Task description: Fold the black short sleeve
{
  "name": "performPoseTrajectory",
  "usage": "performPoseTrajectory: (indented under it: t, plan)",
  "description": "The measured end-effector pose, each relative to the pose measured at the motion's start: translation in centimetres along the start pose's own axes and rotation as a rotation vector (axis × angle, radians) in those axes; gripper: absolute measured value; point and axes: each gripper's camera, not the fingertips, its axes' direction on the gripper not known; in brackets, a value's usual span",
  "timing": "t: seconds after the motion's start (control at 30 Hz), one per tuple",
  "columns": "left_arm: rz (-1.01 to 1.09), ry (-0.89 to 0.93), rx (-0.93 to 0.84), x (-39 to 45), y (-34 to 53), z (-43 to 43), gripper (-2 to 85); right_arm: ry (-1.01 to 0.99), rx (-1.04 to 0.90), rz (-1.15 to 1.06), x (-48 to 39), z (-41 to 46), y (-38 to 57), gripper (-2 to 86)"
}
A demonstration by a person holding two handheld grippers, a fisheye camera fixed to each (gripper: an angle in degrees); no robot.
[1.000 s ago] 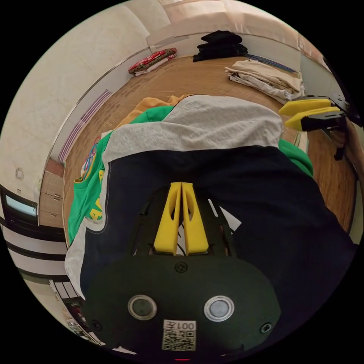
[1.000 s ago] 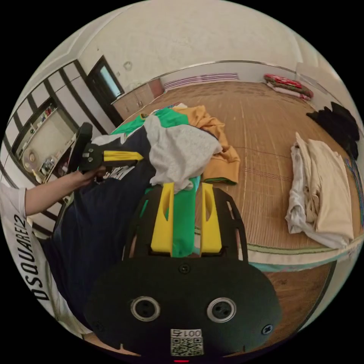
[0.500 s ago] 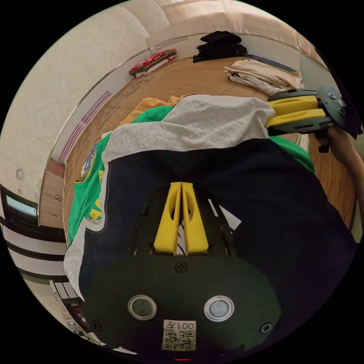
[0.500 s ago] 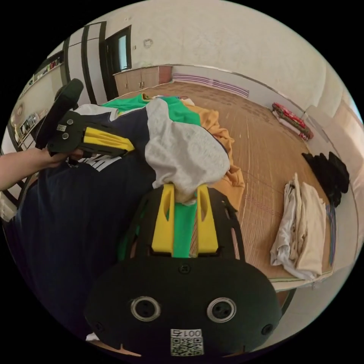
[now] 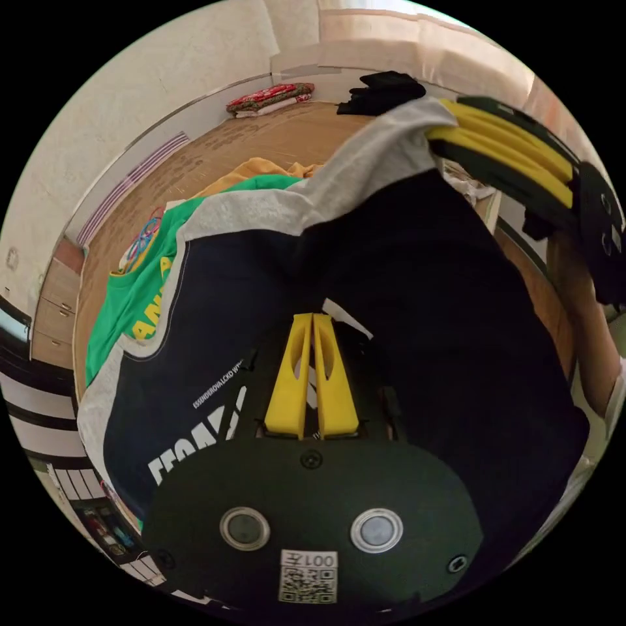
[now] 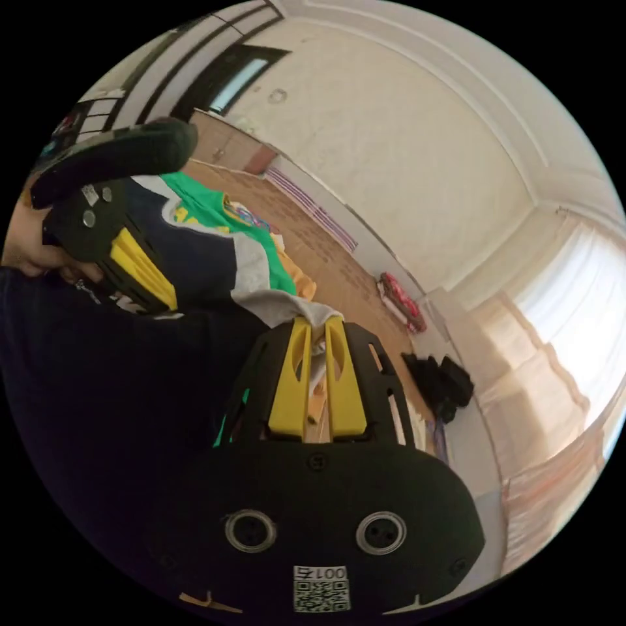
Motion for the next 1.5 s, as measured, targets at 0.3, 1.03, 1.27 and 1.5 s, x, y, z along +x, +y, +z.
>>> performPoseTrajectory:
  t: [0.3,1.03,1.27,1.5]
  plan:
    - [-0.082,0.14,0.02,-3.6,3.6,-0.7,-1.0,-0.27,0.174,-0.518,-4.5,-6.3,-2.4,6.1]
    - [-0.038,0.09,-0.024,-6.5,5.1,-0.5,-1.0,-0.759,-0.27,0.168,4.5,5.6,1.9,5.5]
    - [-0.006,0.067,-0.063,-6.9,4.9,-1.7,-1.0,-0.49,-0.197,0.169,7.1,3.7,1.4,1.5]
    - [0.121,0.076,0.04,-6.0,1.3,-2.6,-1.0,-0.151,-0.139,0.028,10.8,2.6,-1.8,1.1]
